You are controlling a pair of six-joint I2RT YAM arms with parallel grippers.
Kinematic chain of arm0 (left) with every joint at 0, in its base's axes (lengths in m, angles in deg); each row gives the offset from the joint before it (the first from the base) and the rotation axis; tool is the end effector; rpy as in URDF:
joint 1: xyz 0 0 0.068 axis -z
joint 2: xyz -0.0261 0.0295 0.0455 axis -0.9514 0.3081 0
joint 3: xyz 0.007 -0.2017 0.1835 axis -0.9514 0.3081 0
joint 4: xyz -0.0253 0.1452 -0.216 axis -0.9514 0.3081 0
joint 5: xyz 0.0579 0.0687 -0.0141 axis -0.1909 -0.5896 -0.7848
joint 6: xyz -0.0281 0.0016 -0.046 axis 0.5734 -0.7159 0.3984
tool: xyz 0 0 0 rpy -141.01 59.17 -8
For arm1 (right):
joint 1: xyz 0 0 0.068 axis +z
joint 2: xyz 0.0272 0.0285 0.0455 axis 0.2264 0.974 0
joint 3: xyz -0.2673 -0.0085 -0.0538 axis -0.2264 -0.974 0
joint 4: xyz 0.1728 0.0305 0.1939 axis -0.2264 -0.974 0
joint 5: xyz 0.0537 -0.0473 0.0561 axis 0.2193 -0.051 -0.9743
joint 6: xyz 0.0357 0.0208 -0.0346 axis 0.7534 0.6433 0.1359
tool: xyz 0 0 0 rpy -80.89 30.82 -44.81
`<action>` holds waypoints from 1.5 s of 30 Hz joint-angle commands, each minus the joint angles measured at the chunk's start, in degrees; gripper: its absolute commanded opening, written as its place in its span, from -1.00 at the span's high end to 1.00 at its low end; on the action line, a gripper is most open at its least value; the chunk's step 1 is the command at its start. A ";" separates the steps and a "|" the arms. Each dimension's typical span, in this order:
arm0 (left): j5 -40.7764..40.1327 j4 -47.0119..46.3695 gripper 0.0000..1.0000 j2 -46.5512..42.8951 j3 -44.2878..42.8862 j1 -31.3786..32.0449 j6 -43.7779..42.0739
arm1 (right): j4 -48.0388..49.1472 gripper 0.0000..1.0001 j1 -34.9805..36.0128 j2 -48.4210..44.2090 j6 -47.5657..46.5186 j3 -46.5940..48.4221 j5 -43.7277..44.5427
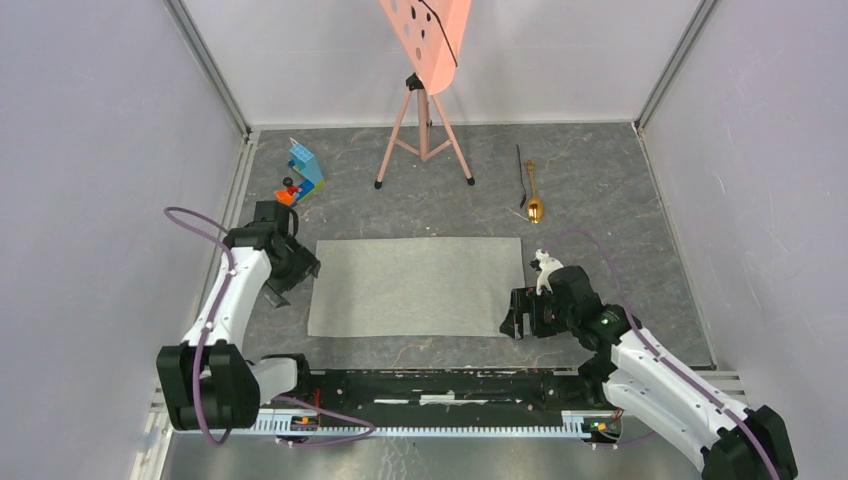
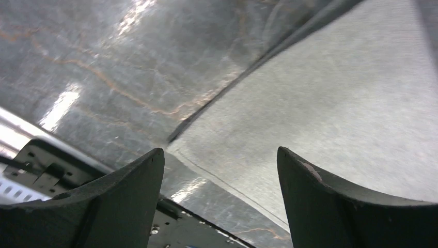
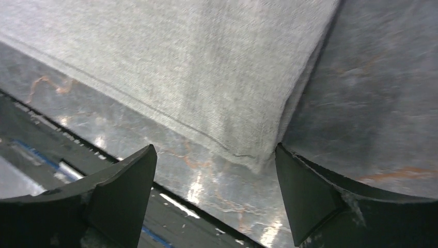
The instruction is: Fold the napkin into a case and place the utensils inside
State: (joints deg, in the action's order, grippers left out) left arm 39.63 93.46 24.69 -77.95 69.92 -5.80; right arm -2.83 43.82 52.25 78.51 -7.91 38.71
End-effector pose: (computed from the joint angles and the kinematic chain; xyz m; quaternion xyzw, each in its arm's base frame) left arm 0.1967 0.0137 0.2279 -0.4120 0.9012 0.0462 0.1262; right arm 0.1138 0.0778 0.1583 -0.0474 0.9322 0.2717 0.2343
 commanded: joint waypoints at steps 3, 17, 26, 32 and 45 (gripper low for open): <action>16.28 -13.83 -0.72 -2.08 -0.98 0.44 -7.35 | 1.97 -0.77 -0.47 7.66 -5.40 8.01 6.61; 27.72 -33.44 -0.73 8.50 1.91 0.40 -7.26 | 18.39 -0.48 -7.33 20.88 -11.47 16.86 6.09; 26.51 -37.31 -0.73 19.25 -2.36 -0.06 -7.95 | 32.52 -0.37 -12.16 34.35 -10.14 18.74 -0.57; 25.29 -40.43 -0.73 23.00 -3.49 -1.60 -6.41 | 36.00 -0.03 -14.18 42.73 -10.03 22.18 -1.43; 24.44 -39.84 -0.75 32.30 -11.78 -2.77 -5.09 | 37.92 0.05 -16.57 59.89 -15.10 32.25 -4.02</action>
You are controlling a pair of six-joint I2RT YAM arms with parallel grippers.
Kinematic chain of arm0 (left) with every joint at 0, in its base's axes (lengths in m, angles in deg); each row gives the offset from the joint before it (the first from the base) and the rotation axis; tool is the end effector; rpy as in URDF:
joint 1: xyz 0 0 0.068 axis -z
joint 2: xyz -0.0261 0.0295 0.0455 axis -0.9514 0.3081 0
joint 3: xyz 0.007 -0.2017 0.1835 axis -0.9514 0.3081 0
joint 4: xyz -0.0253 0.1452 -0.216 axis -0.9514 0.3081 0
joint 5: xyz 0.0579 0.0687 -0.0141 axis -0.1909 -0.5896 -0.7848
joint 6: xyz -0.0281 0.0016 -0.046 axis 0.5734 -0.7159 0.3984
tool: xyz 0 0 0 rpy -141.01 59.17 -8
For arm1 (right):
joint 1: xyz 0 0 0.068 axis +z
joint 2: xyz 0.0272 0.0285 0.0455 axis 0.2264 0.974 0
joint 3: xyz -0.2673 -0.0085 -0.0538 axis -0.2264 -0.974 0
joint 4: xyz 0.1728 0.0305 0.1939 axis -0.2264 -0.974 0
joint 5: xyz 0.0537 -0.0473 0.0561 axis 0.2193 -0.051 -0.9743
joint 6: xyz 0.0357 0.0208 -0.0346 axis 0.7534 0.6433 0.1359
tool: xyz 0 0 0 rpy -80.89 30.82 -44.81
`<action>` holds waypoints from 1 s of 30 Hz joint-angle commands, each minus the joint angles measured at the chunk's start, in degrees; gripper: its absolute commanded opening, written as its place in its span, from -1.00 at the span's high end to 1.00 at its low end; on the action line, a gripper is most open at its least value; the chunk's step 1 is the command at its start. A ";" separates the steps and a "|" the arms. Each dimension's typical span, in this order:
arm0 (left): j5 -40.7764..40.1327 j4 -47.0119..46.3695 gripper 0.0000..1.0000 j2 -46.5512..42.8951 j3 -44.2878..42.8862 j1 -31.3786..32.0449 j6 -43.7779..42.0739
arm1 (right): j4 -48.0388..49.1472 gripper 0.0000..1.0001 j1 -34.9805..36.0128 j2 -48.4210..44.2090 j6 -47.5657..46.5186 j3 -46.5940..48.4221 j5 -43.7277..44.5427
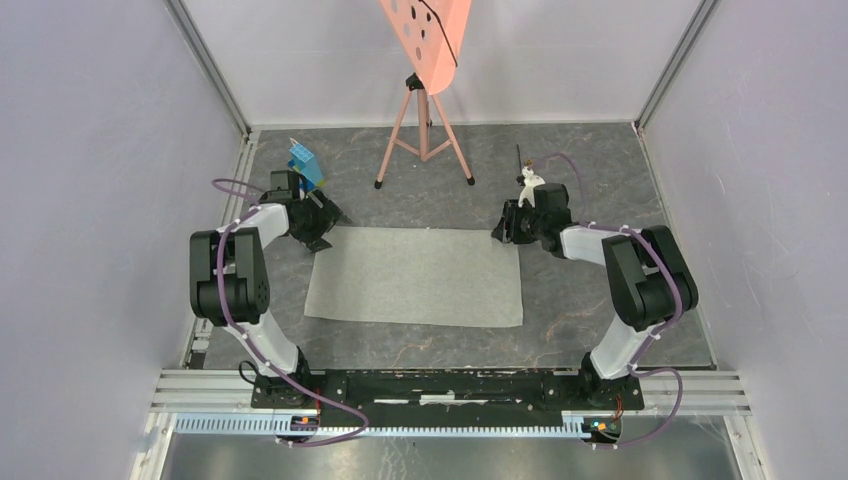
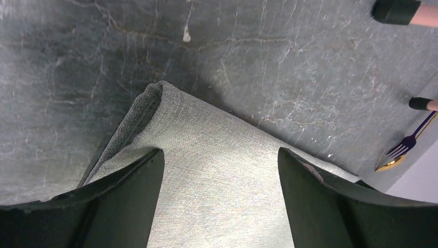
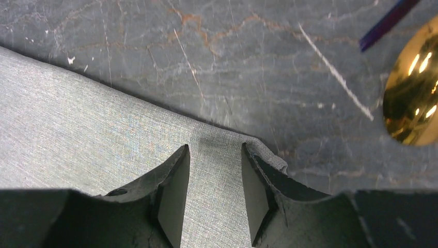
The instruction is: Fold the napkin into a case and place the utensils inside
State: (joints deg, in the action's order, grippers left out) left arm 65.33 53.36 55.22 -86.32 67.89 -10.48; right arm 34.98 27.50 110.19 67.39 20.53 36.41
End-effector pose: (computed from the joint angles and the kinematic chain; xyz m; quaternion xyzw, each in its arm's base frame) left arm 0.3387 0.0152 0.1620 -0.3389 0.8972 -0.2024 0.1977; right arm 0.3213 0.0930 0.1425 -0.0226 0.9046 0.2414 0.3506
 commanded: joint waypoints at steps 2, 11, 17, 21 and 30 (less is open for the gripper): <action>0.46 1.31 -0.76 0.65 -4.30 -0.73 -1.05 | -0.53 0.02 -0.22 0.83 -5.47 4.76 -3.50; 5.53 5.10 -0.89 -1.33 -8.45 -0.92 -4.26 | -9.25 -0.52 0.43 -6.74 -5.89 5.70 -7.16; 4.70 1.04 -0.91 4.33 -7.82 -2.56 -2.20 | -5.79 -0.31 -0.95 -0.94 -4.67 6.32 -8.03; 2.64 0.66 -0.91 7.14 -10.05 -4.45 -3.62 | -2.80 -0.15 -1.48 3.32 -5.88 6.31 -5.39; 6.23 -0.96 -0.99 2.96 -7.34 -5.63 -2.70 | -8.34 -0.16 -0.62 2.17 -8.52 9.75 -0.76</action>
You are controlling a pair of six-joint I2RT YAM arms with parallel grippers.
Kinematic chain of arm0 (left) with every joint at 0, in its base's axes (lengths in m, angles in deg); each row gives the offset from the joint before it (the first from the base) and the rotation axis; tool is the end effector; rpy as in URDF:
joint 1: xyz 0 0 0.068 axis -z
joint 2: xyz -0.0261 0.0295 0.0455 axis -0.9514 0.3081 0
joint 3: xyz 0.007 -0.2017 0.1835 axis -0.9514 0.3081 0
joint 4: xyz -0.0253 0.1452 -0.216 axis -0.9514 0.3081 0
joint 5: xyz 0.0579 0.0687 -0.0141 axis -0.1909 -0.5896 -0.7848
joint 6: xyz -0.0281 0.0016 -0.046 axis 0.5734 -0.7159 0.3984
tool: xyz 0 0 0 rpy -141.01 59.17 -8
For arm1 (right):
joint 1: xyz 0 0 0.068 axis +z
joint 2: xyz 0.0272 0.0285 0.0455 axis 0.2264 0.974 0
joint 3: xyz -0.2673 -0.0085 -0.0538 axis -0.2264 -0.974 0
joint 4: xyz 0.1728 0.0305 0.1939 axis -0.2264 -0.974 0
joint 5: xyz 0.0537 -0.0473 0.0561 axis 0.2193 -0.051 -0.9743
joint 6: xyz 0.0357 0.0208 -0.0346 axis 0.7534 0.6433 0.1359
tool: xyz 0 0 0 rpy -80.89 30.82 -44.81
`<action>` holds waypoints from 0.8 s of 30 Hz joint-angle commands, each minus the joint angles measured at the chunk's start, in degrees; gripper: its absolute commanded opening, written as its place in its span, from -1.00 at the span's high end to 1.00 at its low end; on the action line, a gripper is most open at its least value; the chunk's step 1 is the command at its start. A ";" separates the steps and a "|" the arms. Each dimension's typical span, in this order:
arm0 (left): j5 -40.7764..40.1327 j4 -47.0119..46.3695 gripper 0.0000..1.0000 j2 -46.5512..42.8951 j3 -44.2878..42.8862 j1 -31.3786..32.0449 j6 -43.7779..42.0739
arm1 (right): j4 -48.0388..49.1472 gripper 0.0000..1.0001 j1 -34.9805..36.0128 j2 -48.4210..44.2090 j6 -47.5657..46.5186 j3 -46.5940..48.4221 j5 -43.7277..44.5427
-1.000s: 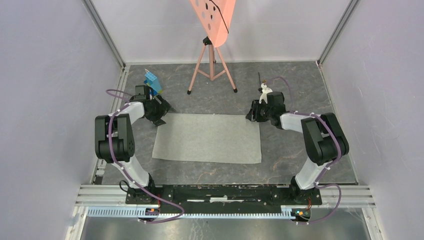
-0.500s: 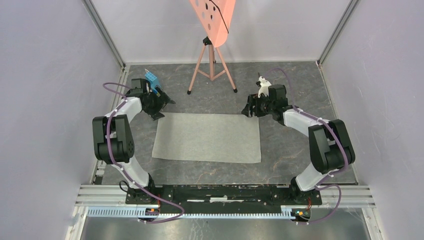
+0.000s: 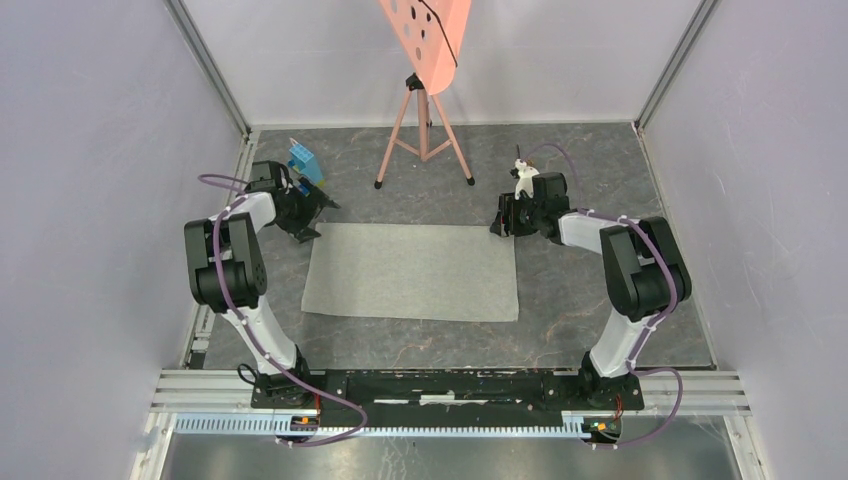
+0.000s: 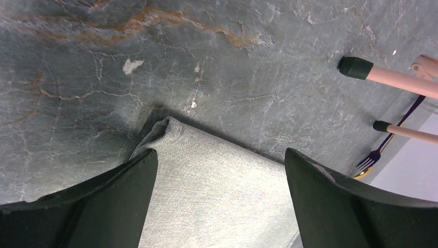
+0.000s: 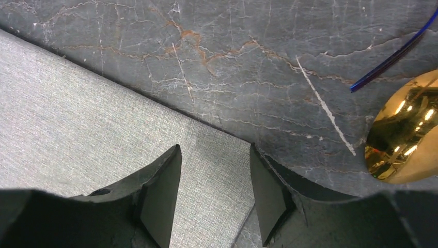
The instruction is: Fold the napkin into a case and place the utensils inside
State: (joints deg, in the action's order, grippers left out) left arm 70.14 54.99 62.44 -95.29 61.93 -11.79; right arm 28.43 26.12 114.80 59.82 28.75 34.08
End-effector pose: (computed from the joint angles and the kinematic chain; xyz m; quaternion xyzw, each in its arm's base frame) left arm 0.3709 0.0538 0.1624 -0.3626 0.8814 -0.2281 0.1992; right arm 0.3490 0.0926 0.1473 -0.0759 0.9092 0.2277 0.3402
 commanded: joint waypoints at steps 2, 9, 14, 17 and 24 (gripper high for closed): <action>1.66 -2.91 -1.00 -7.48 2.16 1.87 -0.47 | -1.52 -0.27 2.61 -5.03 0.23 1.86 0.09; 2.65 -3.73 -1.00 -4.74 -0.65 3.39 2.13 | 1.23 -0.42 4.04 -4.06 4.34 1.80 -3.76; 0.94 -2.93 -1.00 1.36 -2.23 2.00 0.94 | 4.43 -0.42 2.08 -1.64 5.11 -0.73 -4.56; -1.09 -2.11 -1.00 2.25 -2.35 0.91 -0.53 | 3.49 -0.48 0.76 -0.17 2.76 -0.83 -3.59; -3.74 2.87 -1.00 -5.02 -3.63 2.05 -5.82 | -8.70 -0.63 1.98 -5.03 -4.29 3.47 8.40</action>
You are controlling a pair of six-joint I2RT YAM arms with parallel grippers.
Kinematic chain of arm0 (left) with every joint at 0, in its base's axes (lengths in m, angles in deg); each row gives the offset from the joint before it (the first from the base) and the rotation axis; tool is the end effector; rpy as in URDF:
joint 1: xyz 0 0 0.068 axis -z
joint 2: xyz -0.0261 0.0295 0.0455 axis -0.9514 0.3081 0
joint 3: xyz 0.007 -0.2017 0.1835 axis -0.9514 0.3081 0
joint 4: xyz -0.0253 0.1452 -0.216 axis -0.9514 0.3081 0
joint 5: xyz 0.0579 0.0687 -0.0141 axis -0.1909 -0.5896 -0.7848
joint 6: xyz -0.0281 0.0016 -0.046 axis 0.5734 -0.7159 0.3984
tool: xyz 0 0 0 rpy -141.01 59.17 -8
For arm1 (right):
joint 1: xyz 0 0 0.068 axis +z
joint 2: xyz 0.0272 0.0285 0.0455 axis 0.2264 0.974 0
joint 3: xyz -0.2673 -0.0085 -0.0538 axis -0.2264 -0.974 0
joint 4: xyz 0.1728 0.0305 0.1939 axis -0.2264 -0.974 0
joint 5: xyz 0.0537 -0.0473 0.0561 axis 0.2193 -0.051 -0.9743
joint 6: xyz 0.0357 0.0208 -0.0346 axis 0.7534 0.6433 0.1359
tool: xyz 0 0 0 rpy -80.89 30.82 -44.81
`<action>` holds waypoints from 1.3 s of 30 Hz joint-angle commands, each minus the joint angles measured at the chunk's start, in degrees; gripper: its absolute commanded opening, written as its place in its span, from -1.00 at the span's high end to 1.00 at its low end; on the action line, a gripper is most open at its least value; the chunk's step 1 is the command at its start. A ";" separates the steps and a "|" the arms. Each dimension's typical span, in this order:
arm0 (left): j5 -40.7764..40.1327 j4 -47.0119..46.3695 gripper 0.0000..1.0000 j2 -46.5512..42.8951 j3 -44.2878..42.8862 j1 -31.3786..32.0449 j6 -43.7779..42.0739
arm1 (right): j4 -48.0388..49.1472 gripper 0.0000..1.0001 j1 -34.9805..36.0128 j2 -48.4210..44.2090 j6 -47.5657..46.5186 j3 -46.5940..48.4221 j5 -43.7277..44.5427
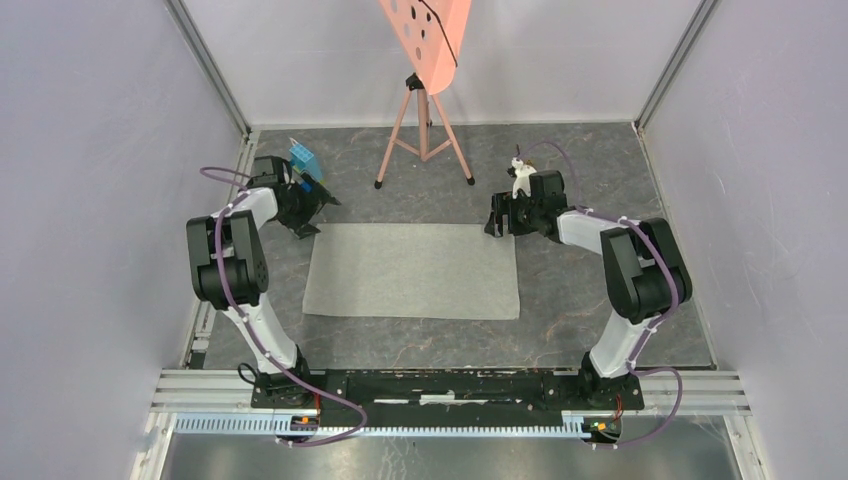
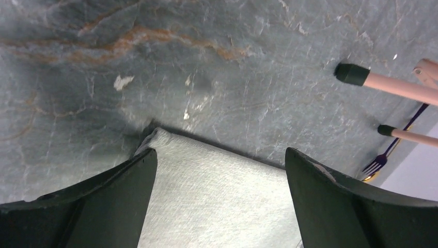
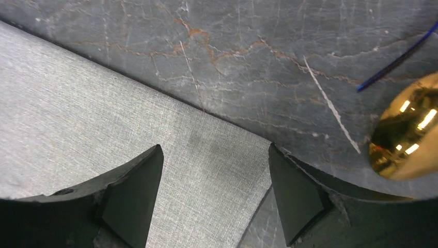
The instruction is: Fold the napkin into a case and place the utensils inside
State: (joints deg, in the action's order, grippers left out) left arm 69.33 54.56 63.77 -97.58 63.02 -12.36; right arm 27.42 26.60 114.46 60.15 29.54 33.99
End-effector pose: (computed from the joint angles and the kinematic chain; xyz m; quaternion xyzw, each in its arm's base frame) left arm 0.3817 0.0487 0.1656 -0.3488 0.8848 -0.2250 0.2115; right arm 0.3496 0.0959 0.1519 -0.0776 0.9086 0.2309 0.3393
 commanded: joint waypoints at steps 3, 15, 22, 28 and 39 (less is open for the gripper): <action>-0.71 5.57 -1.00 -11.95 -2.16 3.30 -7.46 | -17.46 -0.84 5.98 -10.20 -5.01 6.69 19.49; -1.10 7.46 -1.00 -23.22 -0.55 12.56 -15.26 | -40.63 -0.95 7.20 -10.08 9.56 8.85 10.39; -0.55 7.69 -1.00 -26.19 -0.64 13.96 -15.93 | -46.39 -0.61 7.23 -6.69 7.12 9.97 15.05; 1.17 7.43 -1.00 -27.45 -0.64 13.96 -15.79 | -46.79 -0.43 8.56 -4.53 8.53 9.82 17.95; 2.82 7.06 -1.00 -28.53 -0.73 13.87 -15.58 | -44.90 -0.22 11.96 1.28 11.87 10.69 21.21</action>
State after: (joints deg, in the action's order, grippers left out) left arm 70.07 62.60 37.76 -97.86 77.01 -25.69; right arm -19.14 38.10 114.63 69.66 39.79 53.46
